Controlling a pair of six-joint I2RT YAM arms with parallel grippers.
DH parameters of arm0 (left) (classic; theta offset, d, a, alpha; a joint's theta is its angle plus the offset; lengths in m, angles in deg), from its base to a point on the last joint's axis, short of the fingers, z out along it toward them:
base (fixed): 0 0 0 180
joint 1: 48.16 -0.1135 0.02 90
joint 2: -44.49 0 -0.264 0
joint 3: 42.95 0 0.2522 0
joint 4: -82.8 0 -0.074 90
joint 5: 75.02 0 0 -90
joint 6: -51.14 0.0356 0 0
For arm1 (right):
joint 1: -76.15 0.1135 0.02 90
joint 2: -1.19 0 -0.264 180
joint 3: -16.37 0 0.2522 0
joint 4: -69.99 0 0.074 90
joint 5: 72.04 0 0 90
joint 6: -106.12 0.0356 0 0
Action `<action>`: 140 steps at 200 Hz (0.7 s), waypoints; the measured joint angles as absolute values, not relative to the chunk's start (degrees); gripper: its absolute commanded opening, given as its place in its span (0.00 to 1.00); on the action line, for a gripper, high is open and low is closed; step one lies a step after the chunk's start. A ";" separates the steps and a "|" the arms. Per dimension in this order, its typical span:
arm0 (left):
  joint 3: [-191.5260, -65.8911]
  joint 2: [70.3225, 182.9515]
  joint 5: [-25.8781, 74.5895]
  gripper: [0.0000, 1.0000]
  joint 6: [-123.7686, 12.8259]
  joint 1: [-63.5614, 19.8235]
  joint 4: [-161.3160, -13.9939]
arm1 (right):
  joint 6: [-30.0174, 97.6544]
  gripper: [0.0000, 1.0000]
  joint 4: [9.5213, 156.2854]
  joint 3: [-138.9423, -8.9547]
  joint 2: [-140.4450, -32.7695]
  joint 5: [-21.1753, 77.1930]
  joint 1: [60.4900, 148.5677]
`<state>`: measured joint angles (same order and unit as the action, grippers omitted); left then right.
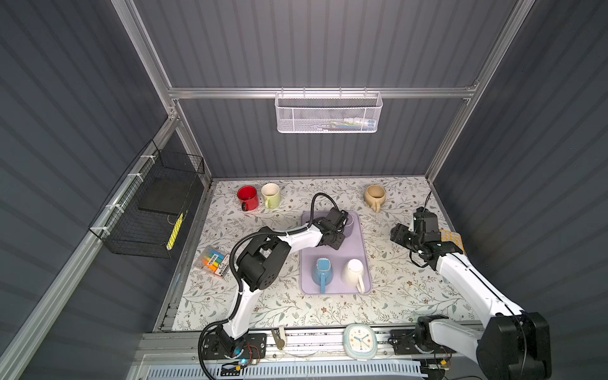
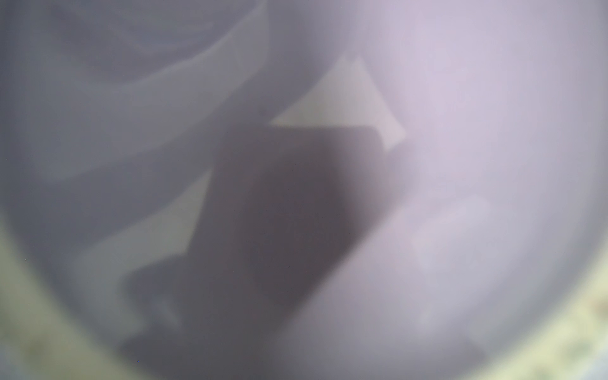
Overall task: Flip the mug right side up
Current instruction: 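Close the left gripper on the purple mug's rim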
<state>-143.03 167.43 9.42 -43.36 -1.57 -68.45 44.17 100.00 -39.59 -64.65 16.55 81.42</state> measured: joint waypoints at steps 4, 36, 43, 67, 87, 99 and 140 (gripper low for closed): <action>-143.03 167.43 9.38 0.20 -43.38 -1.57 -68.45 | 44.17 0.65 100.03 -39.59 -64.65 16.55 81.42; -143.03 167.43 9.12 0.16 -43.38 -1.59 -68.52 | 44.17 0.65 100.03 -39.59 -64.65 16.55 81.42; -143.03 167.43 8.98 0.15 -43.38 -1.57 -68.52 | 44.17 0.65 100.03 -39.59 -64.65 16.55 81.42; -143.03 167.43 8.94 0.12 -43.38 -1.57 -68.61 | 44.17 0.65 100.03 -39.59 -64.65 16.55 81.42; -143.01 167.43 8.96 0.12 -43.40 -1.59 -68.93 | 44.17 0.65 100.03 -39.59 -64.65 16.52 81.42; -142.90 167.41 9.18 0.10 -43.40 -1.59 -69.30 | 44.17 0.65 100.03 -39.59 -64.65 16.52 81.42; -141.98 167.01 11.35 0.06 -43.49 -1.59 -70.90 | 44.15 0.65 100.05 -39.57 -64.65 16.50 81.42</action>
<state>-141.98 167.01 11.35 -43.49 -1.59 -70.90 44.15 100.05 -39.57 -64.65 16.50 81.42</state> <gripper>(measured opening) 0.167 0.646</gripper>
